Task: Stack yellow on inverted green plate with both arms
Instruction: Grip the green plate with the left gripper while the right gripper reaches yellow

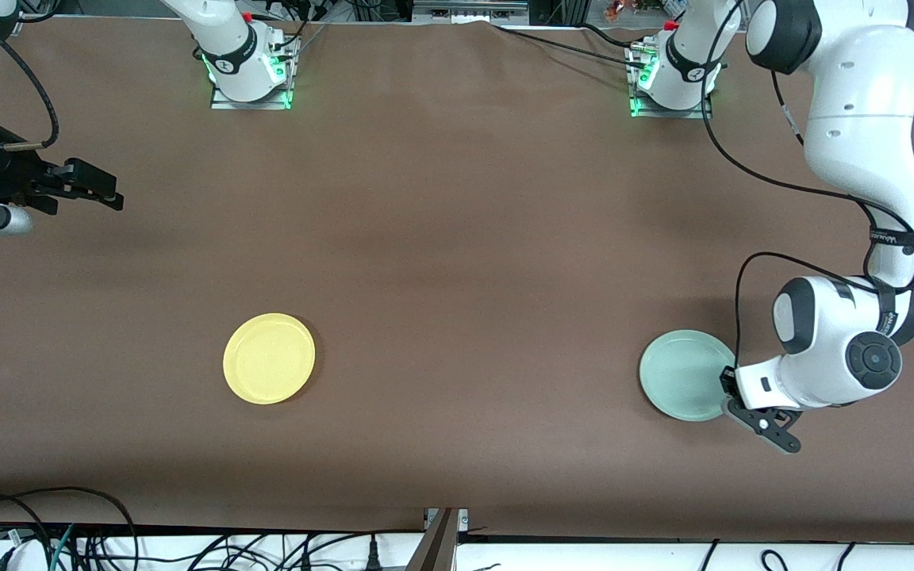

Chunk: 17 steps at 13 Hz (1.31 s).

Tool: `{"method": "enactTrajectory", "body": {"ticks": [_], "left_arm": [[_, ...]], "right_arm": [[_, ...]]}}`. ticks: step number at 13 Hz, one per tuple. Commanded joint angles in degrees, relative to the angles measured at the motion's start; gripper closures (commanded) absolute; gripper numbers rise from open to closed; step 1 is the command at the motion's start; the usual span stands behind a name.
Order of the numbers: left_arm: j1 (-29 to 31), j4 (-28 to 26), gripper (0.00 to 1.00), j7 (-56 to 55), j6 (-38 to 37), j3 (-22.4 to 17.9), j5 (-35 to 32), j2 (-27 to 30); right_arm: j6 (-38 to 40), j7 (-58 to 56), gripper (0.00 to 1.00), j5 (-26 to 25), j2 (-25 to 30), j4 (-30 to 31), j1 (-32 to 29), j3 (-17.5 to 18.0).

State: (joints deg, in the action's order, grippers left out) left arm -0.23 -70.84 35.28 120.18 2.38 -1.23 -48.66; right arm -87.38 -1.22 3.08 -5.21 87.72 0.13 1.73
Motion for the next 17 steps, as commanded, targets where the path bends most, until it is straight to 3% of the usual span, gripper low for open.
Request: {"method": "enactTrajectory", "body": {"ticks": [1, 5, 10, 15, 17], "left_arm": [[-6.95, -0.62, 1.0, -5.89, -7.21, -1.32, -1.74, 5.49], [-18.64, -0.53, 1.0, -24.25, -13.46, -1.32, -19.12, 8.84], [-36.65, -1.49, 1.0, -39.54, -27.16, -1.32, -41.54, 8.59], [-49.67, -1.58, 1.0, -56.68, -35.7, -1.59, -54.63, 1.4], [-52.14, -1.06, 1.0, -62.5, -38.25, -1.59, -55.9, -1.6]], "right_arm": [[1.59, 1.47, 0.0, -0.71, 0.03, 0.0, 0.05, -0.23], [-0.59, 2.28, 0.0, 0.26, -7.6, -0.09, -0.21, -0.32], [-17.26, 2.18, 0.0, -0.01, -21.56, 0.61, 0.31, -0.23], [-33.44, 1.92, 0.0, -0.8, -31.77, 0.35, 1.71, -0.23], [-38.37, 1.84, 0.0, -0.89, -34.77, 0.26, 2.25, -0.32]]}}
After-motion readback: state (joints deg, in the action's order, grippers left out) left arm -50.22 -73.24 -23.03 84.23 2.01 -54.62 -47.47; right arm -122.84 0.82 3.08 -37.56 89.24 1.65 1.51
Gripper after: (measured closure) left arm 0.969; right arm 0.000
